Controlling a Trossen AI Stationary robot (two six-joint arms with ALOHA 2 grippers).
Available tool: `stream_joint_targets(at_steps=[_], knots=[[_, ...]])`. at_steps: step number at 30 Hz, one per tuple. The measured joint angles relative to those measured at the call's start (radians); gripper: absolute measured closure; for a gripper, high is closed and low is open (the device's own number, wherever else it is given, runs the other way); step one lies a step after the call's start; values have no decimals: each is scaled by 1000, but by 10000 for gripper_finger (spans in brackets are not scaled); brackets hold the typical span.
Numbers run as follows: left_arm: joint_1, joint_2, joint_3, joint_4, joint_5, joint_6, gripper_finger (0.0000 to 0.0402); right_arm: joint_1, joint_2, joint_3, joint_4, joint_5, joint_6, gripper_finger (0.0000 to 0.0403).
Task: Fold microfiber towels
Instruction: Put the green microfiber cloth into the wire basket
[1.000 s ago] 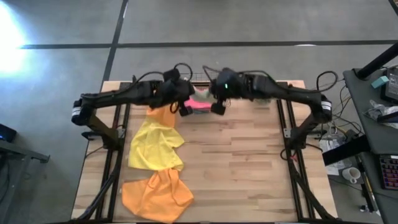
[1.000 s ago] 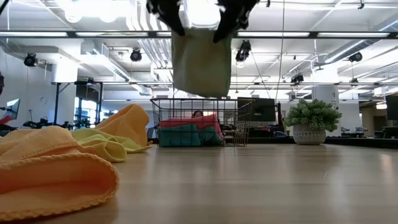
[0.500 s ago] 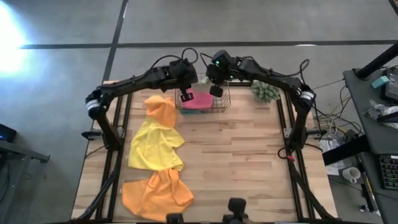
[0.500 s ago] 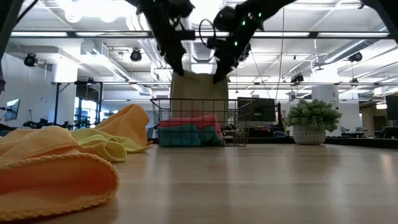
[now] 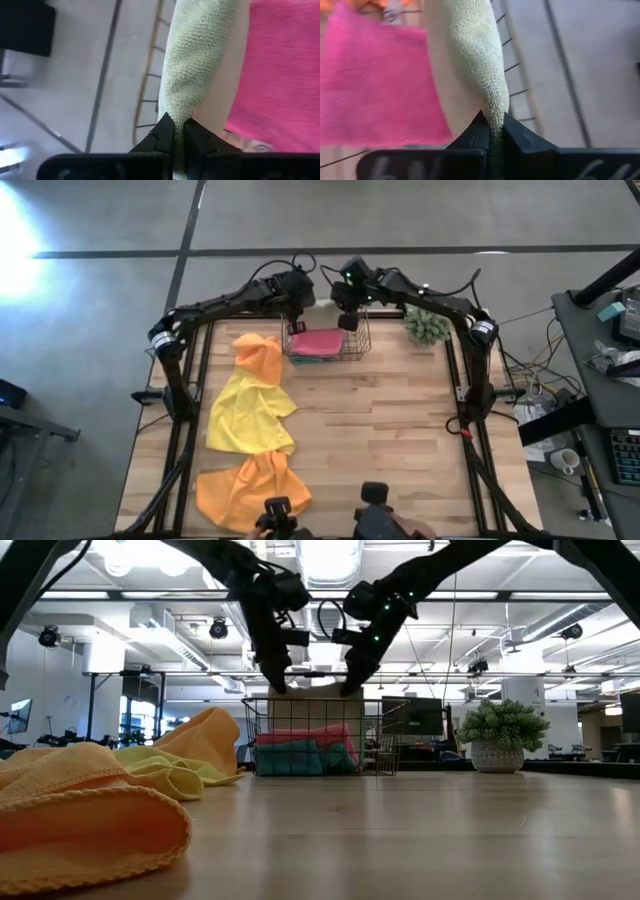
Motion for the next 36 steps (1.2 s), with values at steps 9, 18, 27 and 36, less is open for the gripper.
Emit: stream_joint_targets(at_steps=[9,18,27,36], knots=[[-9,-20,3,-88,142,-44,400,15,8,-4,-122,-185,68,394],[-27,-20,-1,-184,283,-58,376,42,38,-5,-191,-256,68,366],[-57,-20,-2,-259,320,-101,289,75,36,-6,-217,-257,74,284],[-69,-30,40,-301,333,-109,232,77,-18,14,-251,-254,93,235]])
